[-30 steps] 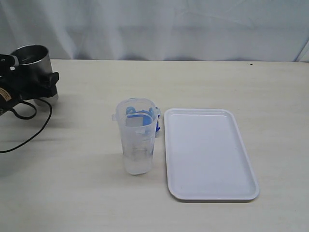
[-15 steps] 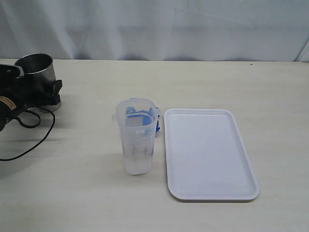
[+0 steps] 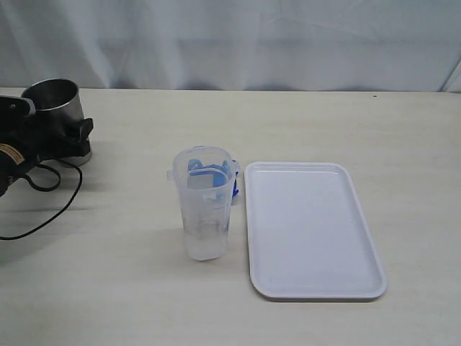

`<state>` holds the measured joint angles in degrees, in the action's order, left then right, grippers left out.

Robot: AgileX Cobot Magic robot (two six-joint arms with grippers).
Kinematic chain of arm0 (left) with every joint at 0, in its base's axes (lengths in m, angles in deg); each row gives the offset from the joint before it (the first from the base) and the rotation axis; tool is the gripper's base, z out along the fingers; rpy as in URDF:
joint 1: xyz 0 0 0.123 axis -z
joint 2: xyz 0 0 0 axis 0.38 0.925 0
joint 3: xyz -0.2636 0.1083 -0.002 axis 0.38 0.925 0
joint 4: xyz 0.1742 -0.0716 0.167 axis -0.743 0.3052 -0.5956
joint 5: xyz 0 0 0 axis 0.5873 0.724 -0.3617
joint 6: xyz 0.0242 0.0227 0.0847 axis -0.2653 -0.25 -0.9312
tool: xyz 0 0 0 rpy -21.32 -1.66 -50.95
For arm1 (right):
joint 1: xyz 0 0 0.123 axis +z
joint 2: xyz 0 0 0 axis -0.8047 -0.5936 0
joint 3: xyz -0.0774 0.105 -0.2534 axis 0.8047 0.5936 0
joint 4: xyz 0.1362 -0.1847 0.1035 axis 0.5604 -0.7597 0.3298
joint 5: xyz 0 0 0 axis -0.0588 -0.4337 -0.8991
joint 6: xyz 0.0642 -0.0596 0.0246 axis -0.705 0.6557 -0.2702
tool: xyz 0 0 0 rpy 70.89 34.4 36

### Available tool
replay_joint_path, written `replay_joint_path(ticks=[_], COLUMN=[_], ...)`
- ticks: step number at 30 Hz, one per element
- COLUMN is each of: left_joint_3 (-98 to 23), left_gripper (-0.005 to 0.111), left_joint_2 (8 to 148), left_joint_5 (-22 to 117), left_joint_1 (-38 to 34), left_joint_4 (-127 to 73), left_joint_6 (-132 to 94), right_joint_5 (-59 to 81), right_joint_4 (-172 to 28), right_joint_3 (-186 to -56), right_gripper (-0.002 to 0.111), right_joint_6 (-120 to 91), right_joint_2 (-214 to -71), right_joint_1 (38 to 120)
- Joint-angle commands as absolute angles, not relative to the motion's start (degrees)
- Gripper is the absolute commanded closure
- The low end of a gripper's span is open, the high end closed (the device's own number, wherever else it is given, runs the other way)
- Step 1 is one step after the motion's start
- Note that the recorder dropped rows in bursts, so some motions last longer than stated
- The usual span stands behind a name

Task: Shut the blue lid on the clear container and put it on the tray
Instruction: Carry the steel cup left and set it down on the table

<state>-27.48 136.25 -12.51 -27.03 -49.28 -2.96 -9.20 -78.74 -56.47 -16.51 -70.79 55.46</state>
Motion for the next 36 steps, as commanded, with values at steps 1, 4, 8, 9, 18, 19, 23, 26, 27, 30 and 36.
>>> replay_joint_path(ticks=[1,4,8,9,18,19,23,26,27,30,36], left_joint_3=[-28.0,-28.0,-28.0,-28.0,-27.6,-27.0,-24.2,-22.6,-22.1,-20.4,-15.7], left_gripper=[0.062,0.033,0.023,0.023,0.023,0.023,0.023,0.023,0.023,0.023,0.023], left_joint_2=[135.6,135.6,135.6,135.6,135.6,135.6,135.6,135.6,135.6,135.6,135.6], left_joint_5=[-18.0,-18.0,-18.3,-18.3,-14.4,-15.5,-21.5,-22.4,-22.4,-22.5,-22.5], left_joint_1=[-27.1,-27.1,-27.1,-27.1,-27.1,-27.1,-27.1,-27.1,-27.1,-27.1,-27.1], left_joint_4=[-49.8,-50.1,-50.1,-50.1,-50.1,-50.0,-48.7,-48.6,-48.6,-48.6,-46.5], left_joint_6=[-2.9,-2.9,-2.9,-2.9,-2.9,-3.4,-5.7,-6.1,-6.6,-7.6,-9.0], right_joint_5=[-9.0,-9.0,-9.0,-9.0,-9.0,-9.0,-9.0,-9.0,-9.0,-9.0,-9.0], right_joint_4=[-78.7,-78.7,-78.7,-78.7,-78.7,-78.7,-78.7,-78.7,-78.7,-78.7,-78.7], right_joint_3=[-56.3,-56.3,-56.3,-56.3,-56.3,-56.3,-56.3,-56.3,-56.3,-56.3,-56.3], right_gripper=[0.104,0.104,0.104,0.104,0.104,0.104,0.104,0.104,0.104,0.104,0.104], right_joint_6=[-16.2,-16.2,-16.2,-16.2,-16.2,-16.2,-16.2,-16.2,-16.2,-16.2,-16.2], right_joint_2=[-70.5,-70.5,-70.5,-70.5,-70.5,-70.5,-70.5,-70.5,-70.5,-70.5,-70.5], right_joint_1=[55.1,55.1,55.1,55.1,55.1,55.1,55.1,55.1,55.1,55.1,55.1])
